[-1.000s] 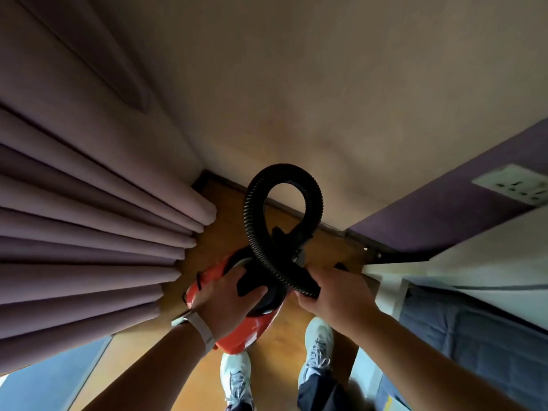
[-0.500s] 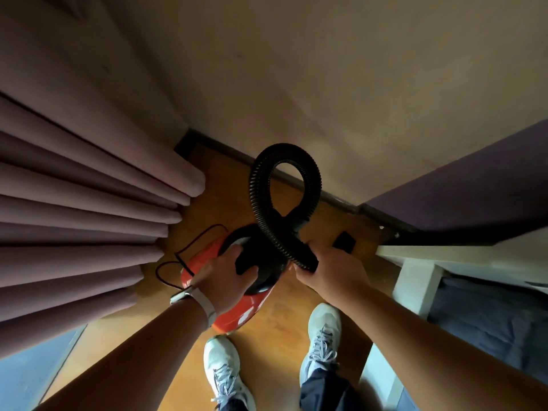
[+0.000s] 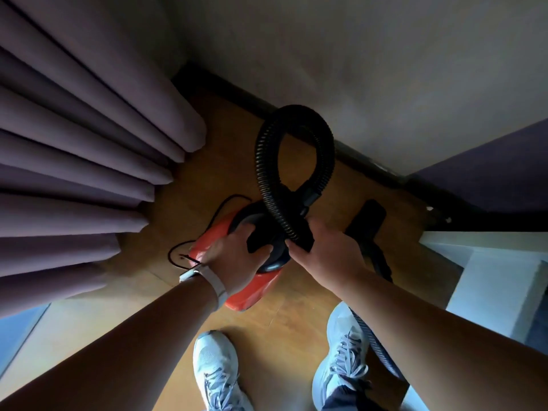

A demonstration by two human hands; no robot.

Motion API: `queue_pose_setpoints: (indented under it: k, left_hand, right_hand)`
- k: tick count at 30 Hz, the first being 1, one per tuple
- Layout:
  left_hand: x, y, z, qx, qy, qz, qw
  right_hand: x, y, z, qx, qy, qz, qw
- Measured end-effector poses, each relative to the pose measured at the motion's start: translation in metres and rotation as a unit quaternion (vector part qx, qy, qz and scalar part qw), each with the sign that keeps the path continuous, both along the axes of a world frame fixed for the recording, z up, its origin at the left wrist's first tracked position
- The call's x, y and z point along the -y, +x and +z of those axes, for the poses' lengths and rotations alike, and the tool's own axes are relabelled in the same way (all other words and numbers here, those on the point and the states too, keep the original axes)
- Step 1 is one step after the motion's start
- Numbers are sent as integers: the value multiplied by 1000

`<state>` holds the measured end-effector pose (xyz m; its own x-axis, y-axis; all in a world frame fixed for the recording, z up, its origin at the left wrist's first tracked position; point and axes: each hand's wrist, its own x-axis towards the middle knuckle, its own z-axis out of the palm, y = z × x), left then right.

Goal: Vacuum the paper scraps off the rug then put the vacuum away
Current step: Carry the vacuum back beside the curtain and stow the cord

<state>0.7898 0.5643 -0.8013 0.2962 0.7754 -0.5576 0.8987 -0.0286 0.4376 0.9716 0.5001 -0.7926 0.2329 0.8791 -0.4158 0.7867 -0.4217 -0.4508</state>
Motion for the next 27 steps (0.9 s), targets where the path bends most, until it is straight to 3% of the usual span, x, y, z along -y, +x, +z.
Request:
queue_pose_setpoints:
  k: [13,17,20,23,27]
  left_hand:
    - [18,2,-27,64,61,19,996]
    - [21,-8,-24,86,66,35,993]
    - [23,-18,-22,89,67,46,993]
    - [22,-31,-19,101,60,58,991]
    - [23,-54,-12,90,33,136,986]
  right_hand:
    - [1,10,-51,-25,-6,-59,998]
    - [4,6,-42,-38,41,-35,998]
    - [12,-5,-33,13,189,27,982]
    - [14,-17,-26,79,320,143,933]
    - [-2,-34,-10,102,314,319,888]
